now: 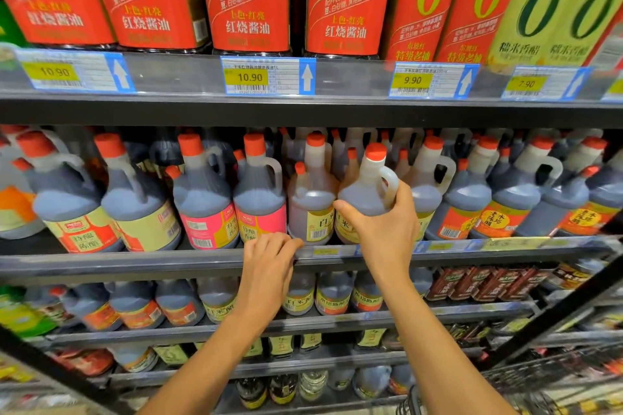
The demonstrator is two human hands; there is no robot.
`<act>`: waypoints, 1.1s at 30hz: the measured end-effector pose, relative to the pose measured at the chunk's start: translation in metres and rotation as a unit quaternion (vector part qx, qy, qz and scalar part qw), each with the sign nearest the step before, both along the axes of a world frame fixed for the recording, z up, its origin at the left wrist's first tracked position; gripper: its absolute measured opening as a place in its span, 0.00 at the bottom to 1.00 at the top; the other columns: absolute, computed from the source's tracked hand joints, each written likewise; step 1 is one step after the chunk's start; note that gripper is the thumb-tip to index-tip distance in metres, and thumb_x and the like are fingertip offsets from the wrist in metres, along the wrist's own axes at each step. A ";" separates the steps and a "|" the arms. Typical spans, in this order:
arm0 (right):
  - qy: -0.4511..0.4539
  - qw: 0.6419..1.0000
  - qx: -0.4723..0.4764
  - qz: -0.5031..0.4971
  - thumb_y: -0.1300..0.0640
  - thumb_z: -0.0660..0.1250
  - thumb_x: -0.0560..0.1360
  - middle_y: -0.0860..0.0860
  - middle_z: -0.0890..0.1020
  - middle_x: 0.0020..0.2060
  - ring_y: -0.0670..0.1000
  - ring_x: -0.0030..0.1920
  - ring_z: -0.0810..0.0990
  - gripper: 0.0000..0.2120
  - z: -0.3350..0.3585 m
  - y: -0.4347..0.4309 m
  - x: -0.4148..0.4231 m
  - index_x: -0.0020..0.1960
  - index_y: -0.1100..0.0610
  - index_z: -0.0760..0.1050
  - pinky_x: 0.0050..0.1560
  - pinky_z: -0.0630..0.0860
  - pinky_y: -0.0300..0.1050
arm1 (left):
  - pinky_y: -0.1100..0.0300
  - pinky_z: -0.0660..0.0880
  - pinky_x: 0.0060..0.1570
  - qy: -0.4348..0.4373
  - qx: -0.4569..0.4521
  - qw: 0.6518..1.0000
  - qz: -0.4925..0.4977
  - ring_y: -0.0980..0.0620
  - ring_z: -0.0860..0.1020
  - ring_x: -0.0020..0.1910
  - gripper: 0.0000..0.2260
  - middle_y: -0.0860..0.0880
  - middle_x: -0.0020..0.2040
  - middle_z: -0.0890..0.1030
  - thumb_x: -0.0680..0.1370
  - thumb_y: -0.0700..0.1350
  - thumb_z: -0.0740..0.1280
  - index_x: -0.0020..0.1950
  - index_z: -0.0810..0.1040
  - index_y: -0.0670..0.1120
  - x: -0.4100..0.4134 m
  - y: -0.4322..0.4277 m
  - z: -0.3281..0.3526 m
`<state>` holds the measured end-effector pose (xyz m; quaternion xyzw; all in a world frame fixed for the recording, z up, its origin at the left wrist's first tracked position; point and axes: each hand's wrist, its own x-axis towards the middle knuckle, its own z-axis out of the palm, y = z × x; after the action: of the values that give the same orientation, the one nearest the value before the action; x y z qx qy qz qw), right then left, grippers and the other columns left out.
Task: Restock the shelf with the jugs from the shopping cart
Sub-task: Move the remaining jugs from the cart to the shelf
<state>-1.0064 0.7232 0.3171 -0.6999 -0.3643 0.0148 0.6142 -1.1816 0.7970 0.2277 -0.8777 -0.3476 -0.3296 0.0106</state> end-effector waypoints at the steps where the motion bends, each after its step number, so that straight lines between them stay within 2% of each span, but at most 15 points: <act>1: -0.009 1.000 -0.008 -0.003 0.39 0.82 0.63 0.44 0.79 0.58 0.48 0.59 0.77 0.36 -0.001 0.000 0.001 0.66 0.47 0.72 0.60 0.77 0.55 | 0.53 0.63 0.49 -0.003 0.001 1.000 0.000 0.47 0.73 0.50 0.17 0.51 0.51 0.78 0.70 0.35 0.73 0.56 0.78 0.49 0.000 0.000 0.000; 4: -0.034 0.999 -0.021 -0.014 0.39 0.82 0.62 0.47 0.78 0.56 0.51 0.58 0.76 0.36 -0.004 0.001 0.003 0.63 0.52 0.74 0.58 0.77 0.57 | 0.53 0.62 0.49 -0.011 0.000 1.000 -0.001 0.47 0.71 0.50 0.18 0.50 0.50 0.78 0.69 0.34 0.73 0.56 0.79 0.48 -0.001 -0.002 0.000; 7: -0.071 0.995 -0.048 -0.052 0.40 0.82 0.61 0.53 0.74 0.58 0.55 0.59 0.70 0.37 -0.006 0.003 0.003 0.60 0.60 0.74 0.59 0.74 0.56 | 0.54 0.62 0.49 -0.008 -0.003 1.000 -0.003 0.48 0.71 0.50 0.18 0.51 0.50 0.77 0.69 0.34 0.74 0.56 0.79 0.48 -0.001 -0.002 0.000; 11: -0.041 0.998 -0.036 -0.038 0.43 0.82 0.64 0.50 0.72 0.61 0.53 0.63 0.68 0.41 -0.007 0.003 0.002 0.69 0.55 0.69 0.62 0.71 0.47 | 0.53 0.64 0.50 -0.003 -0.010 1.000 -0.001 0.47 0.72 0.51 0.18 0.51 0.51 0.77 0.70 0.35 0.74 0.56 0.78 0.49 -0.001 -0.002 0.002; 14: -0.042 0.998 -0.037 -0.030 0.48 0.81 0.68 0.51 0.74 0.63 0.53 0.66 0.68 0.38 -0.011 0.001 0.002 0.71 0.56 0.68 0.65 0.73 0.55 | 0.53 0.64 0.51 -0.006 -0.014 1.000 -0.002 0.47 0.73 0.51 0.18 0.51 0.51 0.77 0.70 0.34 0.74 0.57 0.78 0.49 -0.001 -0.003 0.002; 16: -0.035 0.998 -0.048 -0.026 0.51 0.80 0.70 0.53 0.73 0.66 0.52 0.69 0.67 0.38 -0.013 -0.001 0.002 0.74 0.55 0.66 0.67 0.72 0.54 | 0.53 0.64 0.51 -0.008 -0.016 1.000 -0.004 0.47 0.72 0.51 0.19 0.51 0.51 0.77 0.69 0.34 0.73 0.57 0.78 0.49 -0.001 -0.004 0.002; 20: -0.018 0.998 -0.057 -0.018 0.52 0.78 0.73 0.53 0.71 0.67 0.42 0.64 0.66 0.37 -0.012 -0.006 0.002 0.76 0.52 0.64 0.65 0.71 0.47 | 0.53 0.64 0.52 -0.009 -0.026 1.000 -0.008 0.47 0.72 0.51 0.19 0.51 0.51 0.77 0.69 0.35 0.74 0.57 0.77 0.49 -0.004 -0.005 0.001; 22: -0.032 0.997 -0.068 -0.011 0.53 0.77 0.74 0.53 0.72 0.68 0.40 0.64 0.65 0.36 -0.013 -0.009 0.002 0.77 0.52 0.64 0.66 0.71 0.47 | 0.53 0.64 0.54 -0.008 -0.032 0.999 -0.012 0.48 0.72 0.52 0.18 0.51 0.52 0.77 0.71 0.37 0.73 0.58 0.77 0.49 -0.005 -0.006 0.003; 25: -0.081 0.995 -0.067 0.001 0.56 0.73 0.77 0.52 0.73 0.71 0.49 0.71 0.69 0.34 -0.017 -0.017 0.003 0.79 0.54 0.62 0.71 0.72 0.53 | 0.55 0.63 0.55 0.006 -0.040 0.999 -0.024 0.49 0.71 0.53 0.16 0.52 0.53 0.76 0.73 0.42 0.72 0.60 0.76 0.49 -0.007 -0.006 0.007; 27: -0.114 0.990 -0.078 0.005 0.59 0.71 0.78 0.53 0.73 0.71 0.52 0.72 0.71 0.32 -0.019 -0.025 0.004 0.79 0.57 0.63 0.72 0.72 0.51 | 0.55 0.63 0.56 0.020 -0.053 0.998 -0.028 0.49 0.71 0.55 0.17 0.52 0.54 0.77 0.73 0.43 0.71 0.62 0.77 0.48 -0.010 -0.005 0.011; 30: -0.176 0.974 -0.144 0.007 0.57 0.69 0.79 0.52 0.77 0.66 0.53 0.67 0.75 0.25 -0.023 -0.039 0.003 0.74 0.57 0.69 0.64 0.76 0.50 | 0.54 0.67 0.60 0.041 -0.085 0.995 -0.042 0.49 0.71 0.58 0.19 0.51 0.57 0.77 0.74 0.44 0.69 0.65 0.77 0.47 -0.016 -0.006 0.017; 33: -0.260 0.935 -0.242 0.005 0.56 0.68 0.78 0.54 0.82 0.58 0.57 0.60 0.80 0.18 -0.025 -0.051 -0.001 0.67 0.58 0.76 0.57 0.79 0.55 | 0.55 0.69 0.62 0.040 -0.109 0.991 -0.068 0.49 0.72 0.60 0.18 0.50 0.60 0.76 0.76 0.43 0.68 0.66 0.77 0.46 -0.023 -0.007 0.025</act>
<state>-1.0074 0.6724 0.2926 -0.8050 -0.5003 -0.0766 0.3097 -1.2043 0.7901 0.2522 -0.9076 -0.3207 -0.2542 -0.0938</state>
